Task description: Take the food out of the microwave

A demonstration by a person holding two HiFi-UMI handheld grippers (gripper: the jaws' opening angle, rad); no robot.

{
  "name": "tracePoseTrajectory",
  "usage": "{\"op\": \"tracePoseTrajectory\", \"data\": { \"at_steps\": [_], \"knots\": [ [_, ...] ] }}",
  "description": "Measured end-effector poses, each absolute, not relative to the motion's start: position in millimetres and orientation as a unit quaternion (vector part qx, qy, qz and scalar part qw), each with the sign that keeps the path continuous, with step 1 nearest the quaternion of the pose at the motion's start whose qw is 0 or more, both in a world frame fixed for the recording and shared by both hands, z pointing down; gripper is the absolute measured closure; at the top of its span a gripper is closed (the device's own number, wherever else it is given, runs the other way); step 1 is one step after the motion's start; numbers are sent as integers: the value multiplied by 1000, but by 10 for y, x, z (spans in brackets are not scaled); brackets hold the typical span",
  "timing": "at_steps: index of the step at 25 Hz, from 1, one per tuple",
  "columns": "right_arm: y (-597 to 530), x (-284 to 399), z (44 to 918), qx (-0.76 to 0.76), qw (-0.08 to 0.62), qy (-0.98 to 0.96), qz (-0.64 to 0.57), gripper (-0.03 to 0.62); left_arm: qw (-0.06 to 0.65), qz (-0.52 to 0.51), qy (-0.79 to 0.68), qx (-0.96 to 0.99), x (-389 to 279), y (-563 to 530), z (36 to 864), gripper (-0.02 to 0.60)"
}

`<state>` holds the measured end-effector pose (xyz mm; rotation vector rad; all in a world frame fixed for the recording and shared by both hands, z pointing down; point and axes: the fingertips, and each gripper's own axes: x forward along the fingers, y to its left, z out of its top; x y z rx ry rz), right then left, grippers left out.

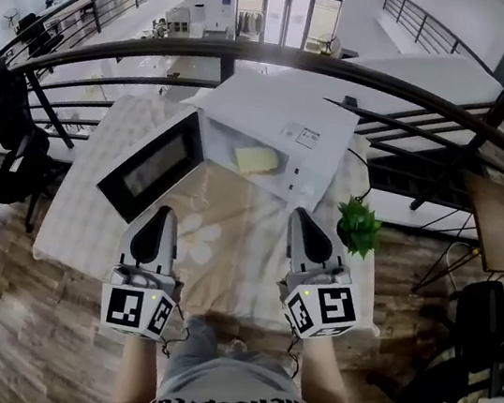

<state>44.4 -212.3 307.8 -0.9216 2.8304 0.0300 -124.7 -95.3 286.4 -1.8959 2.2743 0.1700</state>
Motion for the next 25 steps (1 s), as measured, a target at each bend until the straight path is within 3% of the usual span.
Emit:
{"op": "tracePoseTrajectory", "data": {
  "at_steps": [25],
  "knots": [
    [-2934, -430, 3149, -358, 69, 931, 7, 589, 91, 61, 712, -694, -2136, -2109, 2968, 566]
  ]
}}
